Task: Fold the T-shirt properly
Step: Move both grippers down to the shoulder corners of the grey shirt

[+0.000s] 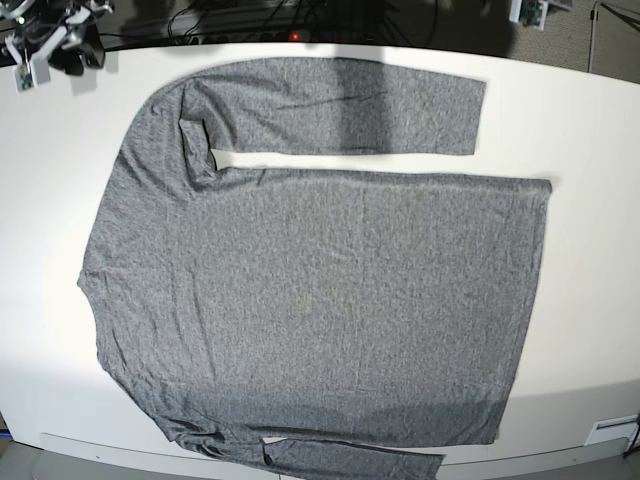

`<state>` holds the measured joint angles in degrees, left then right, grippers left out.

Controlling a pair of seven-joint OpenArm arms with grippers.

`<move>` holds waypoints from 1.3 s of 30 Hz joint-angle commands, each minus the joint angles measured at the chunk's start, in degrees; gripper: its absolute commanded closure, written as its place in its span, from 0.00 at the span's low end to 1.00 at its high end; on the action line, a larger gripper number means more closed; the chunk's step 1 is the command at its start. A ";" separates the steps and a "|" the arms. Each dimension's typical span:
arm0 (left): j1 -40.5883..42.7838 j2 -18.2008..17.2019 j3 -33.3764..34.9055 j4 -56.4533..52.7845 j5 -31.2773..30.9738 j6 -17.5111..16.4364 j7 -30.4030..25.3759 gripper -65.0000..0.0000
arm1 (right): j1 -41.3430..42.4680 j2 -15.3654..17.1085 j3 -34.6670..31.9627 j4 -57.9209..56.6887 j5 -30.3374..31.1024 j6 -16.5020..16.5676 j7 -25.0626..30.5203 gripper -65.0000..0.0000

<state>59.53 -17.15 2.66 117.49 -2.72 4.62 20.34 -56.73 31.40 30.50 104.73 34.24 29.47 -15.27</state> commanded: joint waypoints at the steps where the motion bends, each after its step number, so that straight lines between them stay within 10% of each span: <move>1: -0.02 0.15 -0.04 0.79 0.09 0.37 -0.85 0.43 | 0.98 0.66 0.61 0.81 0.50 0.15 1.31 0.66; 15: -11.50 0.13 -0.04 0.79 0.70 0.35 -14.03 0.43 | 14.10 0.02 0.61 0.81 0.52 0.17 8.00 0.66; 24: -25.75 0.15 -0.04 0.79 7.87 0.35 -13.99 0.43 | 27.67 -6.78 0.61 0.79 -0.46 0.37 6.32 0.66; 32: -37.00 -0.15 -0.04 0.79 17.40 -4.90 -3.87 0.43 | 41.03 -10.73 0.57 0.81 -28.15 0.85 6.62 0.66; 39: -39.47 -7.58 0.07 0.79 27.02 -19.65 -3.85 0.43 | 41.62 -0.76 0.57 0.81 -44.74 10.53 16.31 0.66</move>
<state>20.32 -24.14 3.03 117.34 24.60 -15.99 17.87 -15.79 29.39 30.57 104.62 -11.44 40.97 -0.56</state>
